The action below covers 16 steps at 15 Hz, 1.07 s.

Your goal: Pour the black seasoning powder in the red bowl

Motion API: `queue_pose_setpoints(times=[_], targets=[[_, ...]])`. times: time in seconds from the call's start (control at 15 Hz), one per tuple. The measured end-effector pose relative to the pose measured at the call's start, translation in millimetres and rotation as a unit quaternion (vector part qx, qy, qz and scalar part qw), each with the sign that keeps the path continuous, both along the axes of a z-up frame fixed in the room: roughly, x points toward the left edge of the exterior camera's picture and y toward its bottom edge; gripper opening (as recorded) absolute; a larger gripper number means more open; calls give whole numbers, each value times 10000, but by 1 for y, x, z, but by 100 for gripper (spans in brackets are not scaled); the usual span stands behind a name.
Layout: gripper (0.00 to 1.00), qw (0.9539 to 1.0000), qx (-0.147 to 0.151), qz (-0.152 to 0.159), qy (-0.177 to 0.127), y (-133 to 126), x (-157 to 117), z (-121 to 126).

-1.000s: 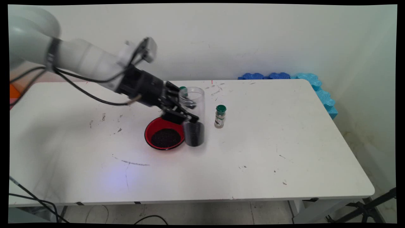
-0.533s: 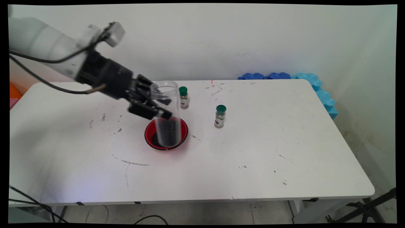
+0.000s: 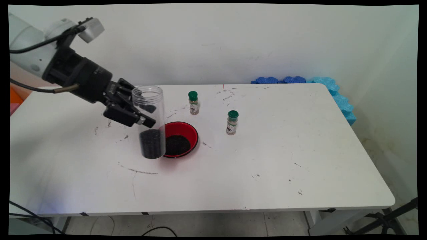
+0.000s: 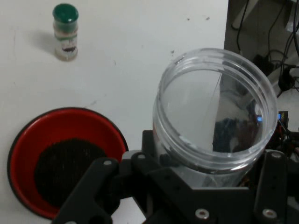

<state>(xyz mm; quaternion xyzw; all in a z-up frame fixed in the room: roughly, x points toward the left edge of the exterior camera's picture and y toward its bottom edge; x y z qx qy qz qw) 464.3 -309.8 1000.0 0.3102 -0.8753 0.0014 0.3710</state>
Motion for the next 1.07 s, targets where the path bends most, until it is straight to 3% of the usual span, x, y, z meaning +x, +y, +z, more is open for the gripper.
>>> queue_pose_setpoints(times=[0.33, 0.8, 1.07], targets=[[0, 9996, 231, -115, -88, 4, 6, 1], [0, 9956, 838, 404, 62, -9, 7, -13], [0, 9869, 1353, 856, 207, -16, 8, -31]])
